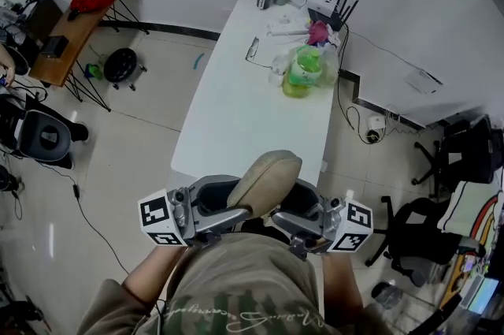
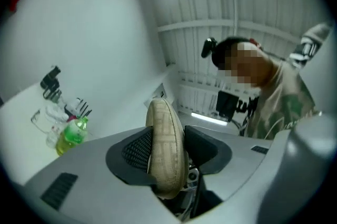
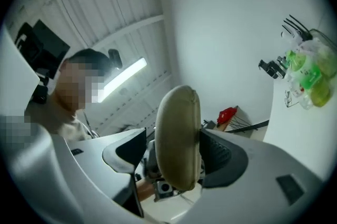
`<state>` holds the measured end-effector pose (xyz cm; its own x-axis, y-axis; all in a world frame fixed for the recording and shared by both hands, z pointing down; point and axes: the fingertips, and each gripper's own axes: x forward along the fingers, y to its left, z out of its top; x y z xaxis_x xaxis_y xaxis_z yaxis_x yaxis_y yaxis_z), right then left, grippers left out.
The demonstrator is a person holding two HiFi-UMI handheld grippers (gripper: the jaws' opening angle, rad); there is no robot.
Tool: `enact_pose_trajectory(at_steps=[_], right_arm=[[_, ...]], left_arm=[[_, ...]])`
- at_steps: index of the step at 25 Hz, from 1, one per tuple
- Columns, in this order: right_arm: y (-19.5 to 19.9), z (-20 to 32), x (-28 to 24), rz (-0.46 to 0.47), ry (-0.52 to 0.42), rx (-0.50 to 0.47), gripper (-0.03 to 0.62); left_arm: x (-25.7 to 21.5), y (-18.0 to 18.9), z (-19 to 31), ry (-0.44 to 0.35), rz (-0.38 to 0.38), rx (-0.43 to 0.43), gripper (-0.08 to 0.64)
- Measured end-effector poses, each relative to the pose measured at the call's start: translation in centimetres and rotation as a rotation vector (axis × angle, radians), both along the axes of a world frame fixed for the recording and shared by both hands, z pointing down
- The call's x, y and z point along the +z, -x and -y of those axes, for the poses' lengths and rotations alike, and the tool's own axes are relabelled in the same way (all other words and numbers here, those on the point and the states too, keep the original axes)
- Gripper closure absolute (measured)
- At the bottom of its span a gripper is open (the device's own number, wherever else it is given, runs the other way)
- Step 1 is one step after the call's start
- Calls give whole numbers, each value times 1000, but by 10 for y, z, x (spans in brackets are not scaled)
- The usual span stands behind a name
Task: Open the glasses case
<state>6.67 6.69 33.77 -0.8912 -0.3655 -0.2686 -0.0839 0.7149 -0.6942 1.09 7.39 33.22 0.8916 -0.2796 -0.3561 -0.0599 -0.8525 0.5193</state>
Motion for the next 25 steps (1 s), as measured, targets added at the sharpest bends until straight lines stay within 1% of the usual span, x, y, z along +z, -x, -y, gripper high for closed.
enact_pose_trajectory(at_steps=[1,2,3,5,6,9,10,15,17,19,20,21,23,25], right_arm=[[3,3,0,-29,-5,33,296],[4,7,1,-44,-1,65,296],[5,10,1,-48,9,86,296],[6,13,2,-52,26,97,296],[8,13,4,-70,24,96,296],[14,9,13,-184,-26,78,274],[15,7,15,-207,-39,73,268],[16,7,20,-270,-65,74,270],[15,11,23,-300,-72,107,270],[12,12,26,-358,-101,140,270],[12,12,26,-393,-120,150,270],[12,12,26,-426,-138,156,270],[15,13,26,-480,-162,173,270],[14,16,26,-517,-176,205,270]], left_arm=[[0,-6,-2,-49,63,-26,356],[0,-11,-3,-83,109,-48,356],[1,-14,-3,-100,136,-66,354],[3,-15,-3,-97,151,-82,356],[6,-15,-4,-96,160,-80,354],[18,-24,-11,-138,245,-68,357],[21,-26,-14,-146,260,-69,359],[28,-22,-13,-83,221,-29,370],[28,-17,-8,-65,214,-49,370],[28,-9,-1,-56,222,-102,369],[29,-7,1,-65,251,-127,368],[33,-6,1,-87,301,-148,367],[39,-7,1,-160,423,-199,367],[40,-8,2,-213,510,-265,367]])
